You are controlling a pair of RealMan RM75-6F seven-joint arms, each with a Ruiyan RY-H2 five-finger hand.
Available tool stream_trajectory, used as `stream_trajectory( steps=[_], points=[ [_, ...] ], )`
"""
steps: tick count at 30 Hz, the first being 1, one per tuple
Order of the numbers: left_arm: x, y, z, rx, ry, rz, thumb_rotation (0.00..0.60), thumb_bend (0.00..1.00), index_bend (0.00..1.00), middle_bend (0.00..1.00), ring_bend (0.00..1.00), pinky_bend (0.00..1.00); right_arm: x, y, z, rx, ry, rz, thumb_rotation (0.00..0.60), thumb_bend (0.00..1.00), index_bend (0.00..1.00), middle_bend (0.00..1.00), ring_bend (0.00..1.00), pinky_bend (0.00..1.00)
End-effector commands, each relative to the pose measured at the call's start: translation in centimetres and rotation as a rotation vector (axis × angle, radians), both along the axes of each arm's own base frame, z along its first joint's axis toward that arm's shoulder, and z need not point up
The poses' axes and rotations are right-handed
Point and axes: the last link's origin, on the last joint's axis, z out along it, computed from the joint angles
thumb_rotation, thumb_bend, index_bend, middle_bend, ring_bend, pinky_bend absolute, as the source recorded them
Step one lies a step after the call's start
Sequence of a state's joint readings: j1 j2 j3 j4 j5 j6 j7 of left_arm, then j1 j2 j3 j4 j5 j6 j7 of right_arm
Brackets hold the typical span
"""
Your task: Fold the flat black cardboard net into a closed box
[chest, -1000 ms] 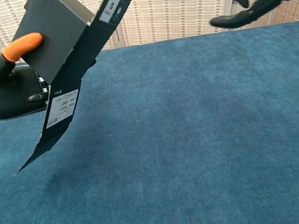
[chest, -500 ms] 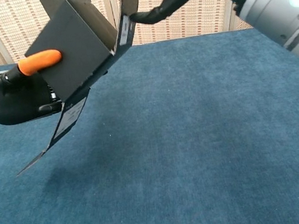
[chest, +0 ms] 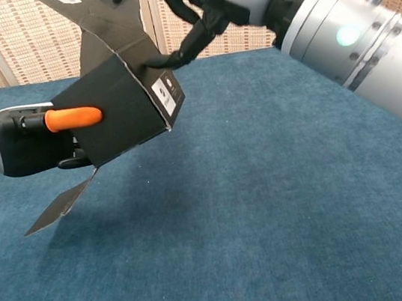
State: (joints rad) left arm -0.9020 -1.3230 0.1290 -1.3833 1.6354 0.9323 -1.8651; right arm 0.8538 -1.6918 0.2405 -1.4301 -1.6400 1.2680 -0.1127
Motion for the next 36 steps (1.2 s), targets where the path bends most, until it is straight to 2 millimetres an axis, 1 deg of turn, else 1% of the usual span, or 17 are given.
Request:
stream_trajectory(
  steps=[1,3,6,11,18,28,32,36],
  points=[
    [-0.3,0.1,-0.3,0.017,0.036,-0.017,0.600,0.20,0.36,0.37,0.66,0.89,-0.1,0.2,-0.9,-0.004,0.058,0.023,0.600,0.13,0.09,0.29,0.79,1.00],
    [-0.5,0.2,-0.4,0.033,0.065,-0.035,0.600,0.20,0.36,0.37,0.66,0.89,-0.4,0.3,-1.4,-0.009,0.100,0.035,0.600,0.13,0.11,0.30,0.80,1.00],
    [-0.9,0.3,-0.8,0.063,0.115,-0.069,0.600,0.20,0.36,0.37,0.66,0.89,-0.9,0.3,-2.1,-0.030,0.159,0.056,0.600,0.13,0.16,0.33,0.80,1.00],
    [-1.4,0.5,-1.8,0.120,0.210,-0.140,0.600,0.20,0.36,0.37,0.65,0.89,-1.7,0.4,-3.3,-0.039,0.217,0.076,0.600,0.13,0.23,0.36,0.81,1.00],
    [-1.8,0.6,-3.9,0.192,0.348,-0.231,0.600,0.20,0.36,0.37,0.65,0.88,-3.1,0.5,-4.9,-0.052,0.289,0.096,0.600,0.13,0.23,0.36,0.81,1.00],
    [-2.1,0.5,-6.6,0.230,0.469,-0.294,0.600,0.20,0.35,0.35,0.62,0.88,-5.1,0.9,-7.6,-0.058,0.422,0.144,0.600,0.13,0.23,0.35,0.81,1.00],
    [-2.2,0.4,-7.3,0.217,0.484,-0.286,0.600,0.20,0.34,0.35,0.62,0.88,-5.8,1.0,-8.3,-0.058,0.452,0.163,0.600,0.13,0.23,0.33,0.81,1.00],
    [-2.4,0.5,-7.5,0.210,0.497,-0.280,0.600,0.20,0.34,0.34,0.62,0.88,-6.3,1.0,-8.7,-0.051,0.476,0.170,0.600,0.12,0.23,0.33,0.81,1.00]
  ],
)
